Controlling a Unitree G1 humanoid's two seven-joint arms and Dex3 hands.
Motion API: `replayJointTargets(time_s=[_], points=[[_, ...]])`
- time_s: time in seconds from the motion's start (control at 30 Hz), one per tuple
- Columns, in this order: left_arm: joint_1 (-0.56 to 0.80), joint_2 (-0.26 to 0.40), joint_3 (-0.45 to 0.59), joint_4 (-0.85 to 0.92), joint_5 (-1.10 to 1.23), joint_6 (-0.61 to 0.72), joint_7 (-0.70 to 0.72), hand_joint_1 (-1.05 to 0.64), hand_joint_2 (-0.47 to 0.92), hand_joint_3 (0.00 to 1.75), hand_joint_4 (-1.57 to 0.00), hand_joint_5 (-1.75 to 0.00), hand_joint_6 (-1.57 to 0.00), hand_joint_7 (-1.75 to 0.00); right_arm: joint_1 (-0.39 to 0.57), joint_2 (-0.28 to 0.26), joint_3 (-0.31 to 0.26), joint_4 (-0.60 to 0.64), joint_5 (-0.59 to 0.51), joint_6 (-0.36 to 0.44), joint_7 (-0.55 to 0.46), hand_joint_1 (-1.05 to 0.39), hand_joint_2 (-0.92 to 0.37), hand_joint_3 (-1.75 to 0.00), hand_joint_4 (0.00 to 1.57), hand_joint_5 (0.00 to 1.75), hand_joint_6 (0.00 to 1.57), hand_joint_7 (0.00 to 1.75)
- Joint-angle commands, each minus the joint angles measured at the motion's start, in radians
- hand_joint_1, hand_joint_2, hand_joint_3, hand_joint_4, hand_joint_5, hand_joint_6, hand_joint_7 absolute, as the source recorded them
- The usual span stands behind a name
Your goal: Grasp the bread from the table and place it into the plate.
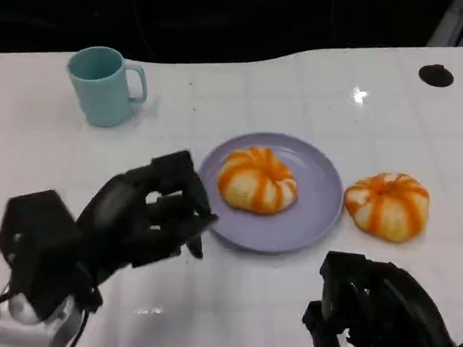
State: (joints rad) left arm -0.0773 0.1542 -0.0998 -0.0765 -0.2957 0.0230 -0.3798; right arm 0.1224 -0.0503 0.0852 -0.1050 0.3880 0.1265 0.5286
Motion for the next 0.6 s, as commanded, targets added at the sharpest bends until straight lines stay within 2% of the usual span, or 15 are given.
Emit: replayJointTargets(time_s=[0.03, 0.2, 0.27, 0.6], points=[[0.104, 0.024, 0.035, -0.109, -0.105, 0.122, -0.046, -0.59, 0.92, 0.39, -0.76, -1.75, -0.57, -1.75, 0.008, -0.009, -0.002, -0.024, 0.0, 0.01, -0.013, -0.95, -0.77, -0.62, 1.21, 1.67, 1.04, 1.52], [0.192, 0.029, 0.059, -0.209, -0.216, 0.271, -0.052, -0.59, 0.92, 0.33, -0.76, -1.75, -0.57, -1.75, 0.011, -0.012, 0.0, -0.033, -0.001, 0.016, -0.017, -0.95, -0.77, -0.63, 1.21, 1.67, 1.04, 1.53], [0.221, 0.02, 0.057, -0.24, -0.238, 0.305, -0.046, -0.58, 0.92, 0.36, -0.76, -1.75, -0.57, -1.75, 0.011, -0.012, -0.002, -0.035, 0.004, 0.021, -0.017, -0.95, -0.77, -0.63, 1.21, 1.66, 1.04, 1.52], [0.278, -0.03, 0.034, -0.204, -0.248, 0.3, -0.081, -0.57, 0.92, 0.42, -0.77, -1.75, -0.54, -1.75, 0.005, -0.02, -0.009, -0.034, 0.002, 0.025, -0.017, -0.94, -0.75, -0.66, 1.22, 1.65, 1.04, 1.5]])
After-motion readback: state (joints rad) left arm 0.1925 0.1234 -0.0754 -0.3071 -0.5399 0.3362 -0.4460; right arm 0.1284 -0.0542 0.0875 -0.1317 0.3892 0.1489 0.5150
